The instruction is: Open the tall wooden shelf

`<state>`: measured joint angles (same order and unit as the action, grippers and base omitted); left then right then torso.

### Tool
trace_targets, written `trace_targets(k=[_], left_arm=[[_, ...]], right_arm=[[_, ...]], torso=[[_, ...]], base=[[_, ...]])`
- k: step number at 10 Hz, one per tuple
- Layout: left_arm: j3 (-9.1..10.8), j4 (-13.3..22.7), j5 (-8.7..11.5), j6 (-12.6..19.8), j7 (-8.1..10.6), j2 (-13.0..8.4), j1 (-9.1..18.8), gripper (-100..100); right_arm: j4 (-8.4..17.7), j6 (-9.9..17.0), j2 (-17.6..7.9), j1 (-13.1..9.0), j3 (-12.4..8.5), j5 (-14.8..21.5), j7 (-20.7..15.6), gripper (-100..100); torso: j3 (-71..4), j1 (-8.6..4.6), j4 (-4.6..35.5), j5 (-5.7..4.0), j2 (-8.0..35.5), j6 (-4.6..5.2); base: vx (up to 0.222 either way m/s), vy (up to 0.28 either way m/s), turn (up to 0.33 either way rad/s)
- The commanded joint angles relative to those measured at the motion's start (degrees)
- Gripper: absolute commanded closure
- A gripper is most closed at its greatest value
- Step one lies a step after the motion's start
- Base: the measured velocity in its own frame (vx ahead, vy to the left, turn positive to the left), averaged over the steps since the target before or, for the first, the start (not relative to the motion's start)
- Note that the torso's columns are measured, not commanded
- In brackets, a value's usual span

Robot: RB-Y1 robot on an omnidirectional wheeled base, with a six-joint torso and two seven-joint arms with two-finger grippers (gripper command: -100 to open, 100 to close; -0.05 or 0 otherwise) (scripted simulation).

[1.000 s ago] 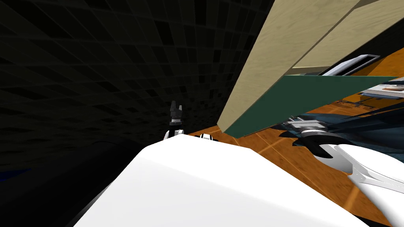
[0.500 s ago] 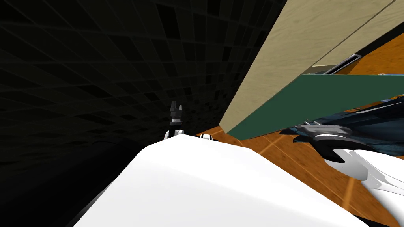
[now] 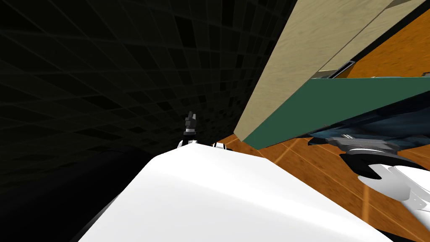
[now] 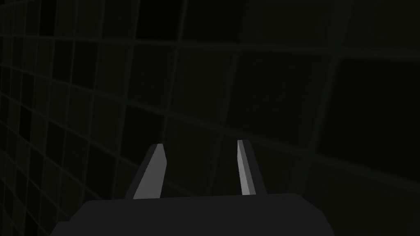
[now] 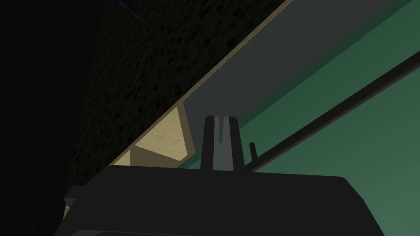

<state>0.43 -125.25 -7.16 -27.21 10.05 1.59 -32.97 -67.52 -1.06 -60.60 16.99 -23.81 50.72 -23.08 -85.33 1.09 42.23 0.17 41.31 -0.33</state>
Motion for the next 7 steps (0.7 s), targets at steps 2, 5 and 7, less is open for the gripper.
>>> trace_targets(k=[2,5,7], left_arm=[[-0.60,0.43,-0.15,-0.02,0.07,-0.11,-0.57,0],[-1.17,0.97,-0.31,-0.09,0.11,-0.23,-1.38,0],[-1.27,0.82,-0.34,-0.33,0.11,-0.25,-1.42,0]], right_arm=[[1.66,-2.17,-4.18,1.72,-0.07,-2.65,2.82,-100],[1.86,-2.52,-4.25,1.76,-0.29,-2.69,2.83,0],[1.85,-2.55,-4.21,1.80,-0.27,-2.68,2.82,0]], torso=[[0.13,-0.38,0.07,-0.17,0.16,0.28],[0.16,-0.70,-0.01,-0.21,0.21,0.40],[0.40,-0.93,-0.12,-0.12,0.42,0.31]], base=[[0.033,0.004,-0.028],[-0.001,-0.006,-0.002],[-0.018,-0.003,-0.004]])
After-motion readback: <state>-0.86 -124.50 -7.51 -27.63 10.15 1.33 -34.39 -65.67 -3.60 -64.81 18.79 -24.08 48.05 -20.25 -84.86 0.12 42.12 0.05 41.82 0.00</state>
